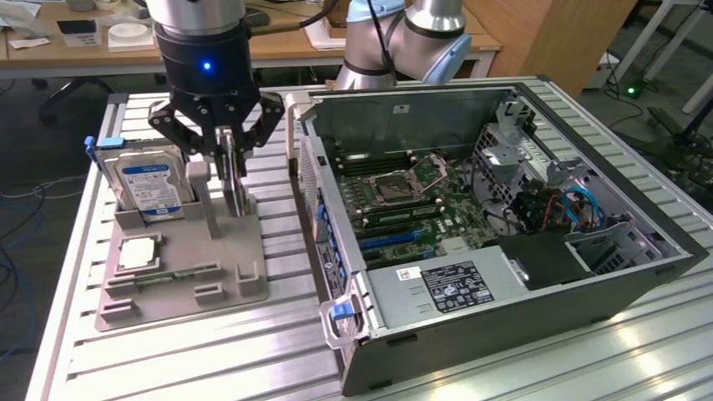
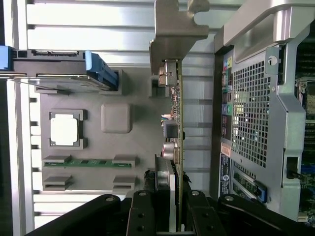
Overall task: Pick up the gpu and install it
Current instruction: 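Pick up the gpu and move the gpu toward the slot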
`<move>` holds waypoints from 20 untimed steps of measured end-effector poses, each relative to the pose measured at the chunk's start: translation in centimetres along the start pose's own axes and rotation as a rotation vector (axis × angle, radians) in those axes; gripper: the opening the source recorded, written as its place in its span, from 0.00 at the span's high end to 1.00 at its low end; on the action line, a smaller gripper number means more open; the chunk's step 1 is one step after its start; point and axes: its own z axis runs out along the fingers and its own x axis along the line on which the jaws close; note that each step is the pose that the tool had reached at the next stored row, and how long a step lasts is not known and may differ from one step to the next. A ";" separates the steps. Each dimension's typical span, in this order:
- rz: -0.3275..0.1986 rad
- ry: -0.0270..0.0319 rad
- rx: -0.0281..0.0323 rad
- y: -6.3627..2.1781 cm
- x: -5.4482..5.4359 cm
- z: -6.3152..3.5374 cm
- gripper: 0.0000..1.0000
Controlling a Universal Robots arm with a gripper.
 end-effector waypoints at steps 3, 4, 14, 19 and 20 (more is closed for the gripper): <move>0.000 0.0000 0.0016 0.00 0.0 -0.07 0.72; 0.000 0.0000 0.0023 0.00 0.0 -0.10 0.72; 0.000 0.0001 0.0033 0.00 0.0 -0.69 0.72; 0.000 0.0000 0.0033 0.01 0.0 -1.01 0.72; 0.000 0.0000 0.0033 0.01 0.0 -1.05 0.72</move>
